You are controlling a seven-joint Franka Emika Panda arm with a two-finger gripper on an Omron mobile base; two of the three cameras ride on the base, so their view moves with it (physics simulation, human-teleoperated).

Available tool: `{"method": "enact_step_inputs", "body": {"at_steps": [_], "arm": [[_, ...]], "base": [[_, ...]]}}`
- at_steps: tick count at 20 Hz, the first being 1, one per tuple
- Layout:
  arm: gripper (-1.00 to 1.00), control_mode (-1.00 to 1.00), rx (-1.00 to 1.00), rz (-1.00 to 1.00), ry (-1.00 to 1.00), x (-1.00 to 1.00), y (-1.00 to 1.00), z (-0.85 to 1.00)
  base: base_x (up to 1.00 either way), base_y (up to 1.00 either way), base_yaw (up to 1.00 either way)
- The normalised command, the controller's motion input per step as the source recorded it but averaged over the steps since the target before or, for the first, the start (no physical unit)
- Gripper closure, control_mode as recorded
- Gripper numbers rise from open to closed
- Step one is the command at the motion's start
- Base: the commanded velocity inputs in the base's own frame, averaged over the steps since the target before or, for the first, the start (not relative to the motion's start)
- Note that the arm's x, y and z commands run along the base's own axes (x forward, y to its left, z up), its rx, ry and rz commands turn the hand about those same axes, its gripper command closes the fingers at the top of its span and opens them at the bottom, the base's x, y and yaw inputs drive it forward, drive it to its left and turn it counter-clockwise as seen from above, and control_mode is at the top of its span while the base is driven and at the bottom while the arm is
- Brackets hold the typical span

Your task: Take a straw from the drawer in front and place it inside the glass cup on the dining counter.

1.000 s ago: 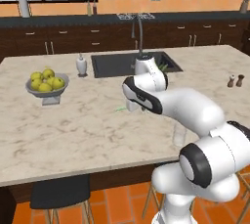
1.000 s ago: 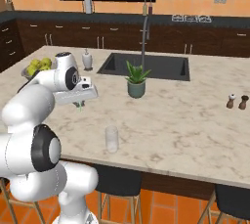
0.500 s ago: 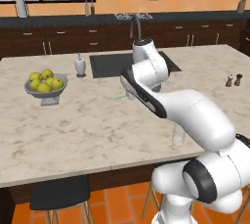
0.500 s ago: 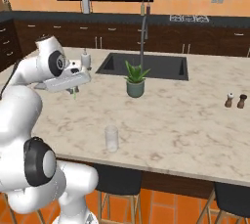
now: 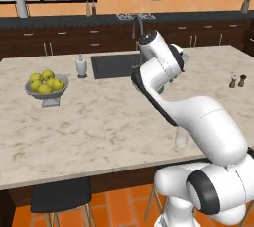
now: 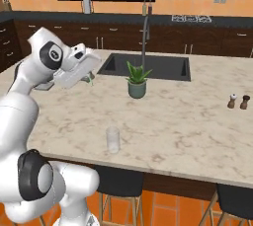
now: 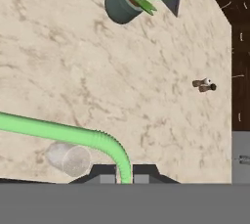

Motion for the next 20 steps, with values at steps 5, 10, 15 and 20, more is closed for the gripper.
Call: {"method": "enact_step_inputs", "body": {"at_steps": [5,10,15,20], "arm": [[1.0,-1.0,-0.33,0.0,0.0,-0.02,-0.74,0.11],[1.0,-1.0,-0.21,0.03,0.0,-0.59,-0.19,-0.01],[1.0,-1.0,-0.08,0.08,0.02,-0.37,-0.41,-0.01],[1.0,-1.0,-0.09,0.08,0.12,0.05,-0.43,-0.23]], "base": [[0.0,0.0,0.0],[0.0,0.0,0.0],[0.0,0.0,0.0],[0.0,0.0,0.0]]}}
